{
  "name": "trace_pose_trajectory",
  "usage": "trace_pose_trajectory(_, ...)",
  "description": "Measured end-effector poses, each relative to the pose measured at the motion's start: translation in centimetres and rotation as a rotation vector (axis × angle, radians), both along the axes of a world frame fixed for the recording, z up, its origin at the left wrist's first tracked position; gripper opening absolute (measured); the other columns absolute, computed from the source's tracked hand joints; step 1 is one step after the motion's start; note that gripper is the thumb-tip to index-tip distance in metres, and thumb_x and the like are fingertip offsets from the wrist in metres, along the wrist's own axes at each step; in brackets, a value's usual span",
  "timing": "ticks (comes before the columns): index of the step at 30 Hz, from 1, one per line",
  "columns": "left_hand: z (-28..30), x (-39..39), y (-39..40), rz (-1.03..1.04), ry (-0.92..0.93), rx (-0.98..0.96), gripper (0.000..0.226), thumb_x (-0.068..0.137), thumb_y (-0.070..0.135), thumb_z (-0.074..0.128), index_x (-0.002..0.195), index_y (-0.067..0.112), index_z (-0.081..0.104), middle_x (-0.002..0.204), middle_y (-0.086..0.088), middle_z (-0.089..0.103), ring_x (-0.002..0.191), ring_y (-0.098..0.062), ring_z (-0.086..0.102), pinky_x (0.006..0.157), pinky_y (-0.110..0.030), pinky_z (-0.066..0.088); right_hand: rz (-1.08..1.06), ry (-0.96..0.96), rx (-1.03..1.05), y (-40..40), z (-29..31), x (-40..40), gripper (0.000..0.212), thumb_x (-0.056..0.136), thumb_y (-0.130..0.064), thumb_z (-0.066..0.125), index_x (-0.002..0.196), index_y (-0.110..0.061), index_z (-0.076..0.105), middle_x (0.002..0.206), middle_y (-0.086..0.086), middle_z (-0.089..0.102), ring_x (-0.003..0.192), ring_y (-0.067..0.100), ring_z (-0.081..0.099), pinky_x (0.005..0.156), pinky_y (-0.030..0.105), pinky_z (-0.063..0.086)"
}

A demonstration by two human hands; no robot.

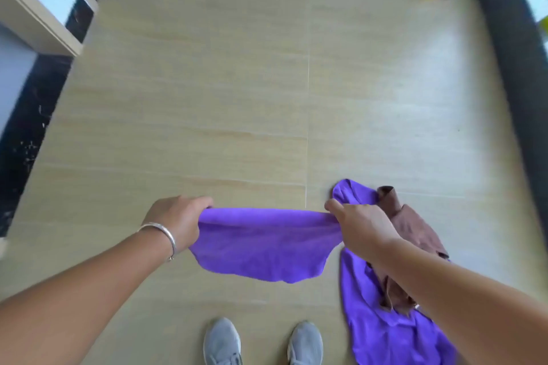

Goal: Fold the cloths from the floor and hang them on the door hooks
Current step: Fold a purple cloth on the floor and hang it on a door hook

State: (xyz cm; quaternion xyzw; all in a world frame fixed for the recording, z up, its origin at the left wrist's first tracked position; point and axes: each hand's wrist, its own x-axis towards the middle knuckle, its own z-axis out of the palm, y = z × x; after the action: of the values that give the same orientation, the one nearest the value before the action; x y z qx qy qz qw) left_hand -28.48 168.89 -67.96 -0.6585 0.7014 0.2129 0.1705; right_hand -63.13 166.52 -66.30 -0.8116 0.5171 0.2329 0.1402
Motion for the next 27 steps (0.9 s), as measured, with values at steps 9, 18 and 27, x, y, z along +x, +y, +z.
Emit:
trace_pose_trajectory(9, 34.9, 0.9, -3.5, 0.019, 0.268, -0.200, 0.011, 0.074, 0.027, 0.044, 0.070, 0.036, 0.047, 0.065, 0.010, 0.051, 0.069, -0.028, 0.050, 0.056, -0.030, 0.033, -0.183, -0.186, -0.096, -2.8, 33.3, 0.9, 0.033, 0.077, -0.011, 0.042, 0.100, -0.028, 0.058, 0.097, 0.006, 0.065, 0.087, 0.031, 0.058, 0.065, 0.031, 0.038)
trace_pose_trajectory(18, 57.7, 2.7, -5.0, -0.142, 0.134, -0.414, 0.015, 0.083, 0.036, 0.056, 0.096, 0.040, 0.052, 0.076, 0.014, 0.062, 0.070, -0.015, 0.055, 0.056, -0.026, 0.035, -0.122, -0.263, -0.304, -4.9, 58.4, 0.8, 0.020, 0.077, -0.013, 0.043, 0.078, -0.029, 0.055, 0.066, -0.010, 0.047, 0.074, 0.023, 0.050, 0.049, 0.026, 0.029)
trace_pose_trajectory(27, 80.0, 2.5, -4.7, -0.141, 0.109, -0.635, 0.025, 0.088, 0.031, 0.061, 0.068, 0.035, 0.047, 0.073, 0.008, 0.059, 0.069, -0.014, 0.054, 0.054, -0.025, 0.033, -0.065, -0.303, -0.719, -5.2, 79.4, 1.2, 0.023, 0.073, -0.011, 0.046, 0.061, -0.029, 0.043, 0.061, -0.010, 0.045, 0.068, 0.022, 0.051, 0.048, 0.024, 0.027)
